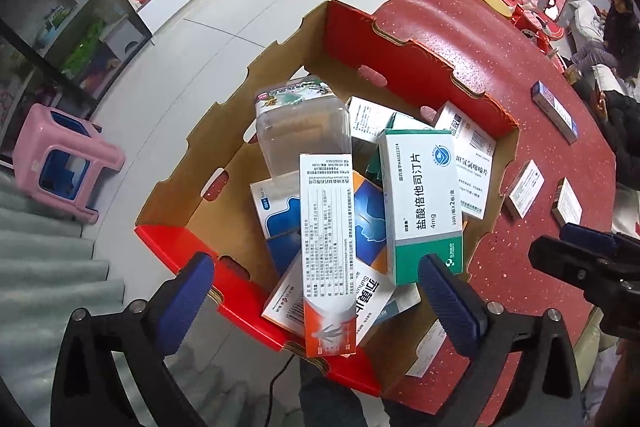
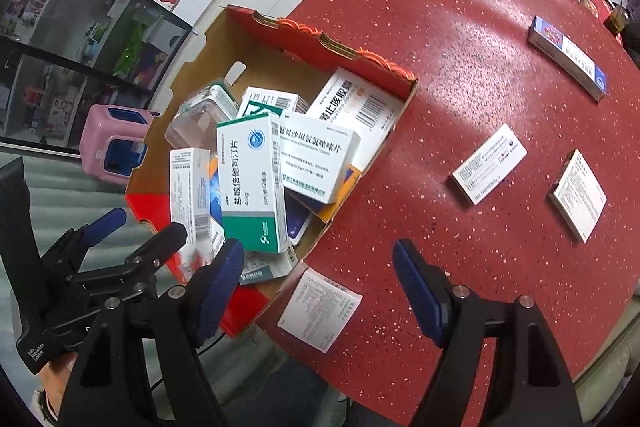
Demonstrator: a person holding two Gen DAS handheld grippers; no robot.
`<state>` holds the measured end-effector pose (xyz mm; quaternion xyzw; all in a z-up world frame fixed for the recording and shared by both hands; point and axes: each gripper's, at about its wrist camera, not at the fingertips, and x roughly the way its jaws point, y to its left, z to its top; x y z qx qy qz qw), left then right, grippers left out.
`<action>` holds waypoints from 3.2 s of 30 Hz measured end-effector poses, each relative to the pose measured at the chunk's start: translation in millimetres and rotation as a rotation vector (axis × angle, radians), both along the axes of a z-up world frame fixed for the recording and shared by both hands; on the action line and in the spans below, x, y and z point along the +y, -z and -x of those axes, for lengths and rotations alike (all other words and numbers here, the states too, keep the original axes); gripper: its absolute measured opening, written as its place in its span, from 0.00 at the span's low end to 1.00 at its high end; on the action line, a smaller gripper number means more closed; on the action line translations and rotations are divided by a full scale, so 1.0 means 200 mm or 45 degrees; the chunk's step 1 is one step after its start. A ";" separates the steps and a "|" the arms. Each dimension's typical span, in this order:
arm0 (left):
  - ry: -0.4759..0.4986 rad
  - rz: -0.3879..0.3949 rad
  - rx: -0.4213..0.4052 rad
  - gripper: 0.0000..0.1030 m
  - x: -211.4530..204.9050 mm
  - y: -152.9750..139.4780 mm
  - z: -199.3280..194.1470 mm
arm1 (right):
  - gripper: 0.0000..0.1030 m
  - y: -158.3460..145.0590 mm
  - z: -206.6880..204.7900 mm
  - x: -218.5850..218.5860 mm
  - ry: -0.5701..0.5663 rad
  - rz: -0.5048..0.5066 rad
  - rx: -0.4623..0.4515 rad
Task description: Organize objects
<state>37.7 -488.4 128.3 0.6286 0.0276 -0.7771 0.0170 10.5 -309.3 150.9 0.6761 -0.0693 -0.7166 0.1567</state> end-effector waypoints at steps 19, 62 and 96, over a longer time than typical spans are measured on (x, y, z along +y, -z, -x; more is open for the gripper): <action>-0.218 0.185 0.049 1.00 -0.14 -0.15 0.00 | 0.74 -0.16 0.06 -0.34 -0.170 -0.032 0.163; -0.371 0.023 0.148 0.96 -0.37 -0.14 -0.02 | 0.75 -0.17 0.04 -0.41 -0.198 -0.140 0.221; -0.325 0.025 -0.023 0.95 -0.34 -0.02 -0.03 | 0.75 -0.11 0.02 -0.44 -0.204 -0.133 0.166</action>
